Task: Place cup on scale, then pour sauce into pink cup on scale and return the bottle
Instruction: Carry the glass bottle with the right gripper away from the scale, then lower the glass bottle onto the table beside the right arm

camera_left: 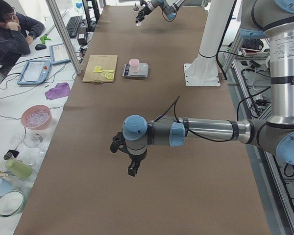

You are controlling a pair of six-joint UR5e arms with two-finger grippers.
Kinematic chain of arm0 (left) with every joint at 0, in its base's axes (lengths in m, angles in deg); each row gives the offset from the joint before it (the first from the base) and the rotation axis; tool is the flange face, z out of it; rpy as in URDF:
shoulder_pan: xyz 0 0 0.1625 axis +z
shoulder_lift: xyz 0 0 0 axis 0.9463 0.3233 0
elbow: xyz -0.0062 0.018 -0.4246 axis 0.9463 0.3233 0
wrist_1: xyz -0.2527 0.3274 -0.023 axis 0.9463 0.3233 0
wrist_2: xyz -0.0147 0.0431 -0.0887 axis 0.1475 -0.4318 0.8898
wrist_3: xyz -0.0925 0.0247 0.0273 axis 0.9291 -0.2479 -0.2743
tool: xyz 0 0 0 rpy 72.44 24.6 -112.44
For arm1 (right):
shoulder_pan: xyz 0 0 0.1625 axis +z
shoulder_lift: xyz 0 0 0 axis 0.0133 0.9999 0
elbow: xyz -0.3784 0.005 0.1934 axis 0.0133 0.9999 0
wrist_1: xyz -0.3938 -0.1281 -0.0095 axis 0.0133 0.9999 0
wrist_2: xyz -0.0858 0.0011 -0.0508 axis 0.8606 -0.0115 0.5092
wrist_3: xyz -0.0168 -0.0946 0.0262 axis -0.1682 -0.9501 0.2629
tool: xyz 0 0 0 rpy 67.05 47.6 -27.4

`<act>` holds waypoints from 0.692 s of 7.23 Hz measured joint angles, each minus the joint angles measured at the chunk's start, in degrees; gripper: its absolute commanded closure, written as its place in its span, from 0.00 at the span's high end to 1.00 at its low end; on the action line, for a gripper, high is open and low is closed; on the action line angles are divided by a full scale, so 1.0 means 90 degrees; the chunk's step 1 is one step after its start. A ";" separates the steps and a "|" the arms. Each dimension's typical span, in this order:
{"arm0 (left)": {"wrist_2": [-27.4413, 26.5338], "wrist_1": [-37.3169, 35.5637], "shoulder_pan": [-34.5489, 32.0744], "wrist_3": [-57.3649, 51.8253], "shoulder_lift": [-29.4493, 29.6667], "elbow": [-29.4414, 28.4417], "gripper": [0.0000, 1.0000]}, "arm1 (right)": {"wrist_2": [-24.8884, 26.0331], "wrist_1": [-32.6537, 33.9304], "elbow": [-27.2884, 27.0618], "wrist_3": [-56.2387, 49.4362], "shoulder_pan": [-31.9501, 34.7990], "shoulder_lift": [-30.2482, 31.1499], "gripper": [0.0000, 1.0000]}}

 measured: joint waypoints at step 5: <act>0.0000 0.0005 0.0003 -0.0001 0.0011 0.0001 0.98 | 0.0374 -0.0372 0.0313 0.0230 -0.0087 0.0102 0.00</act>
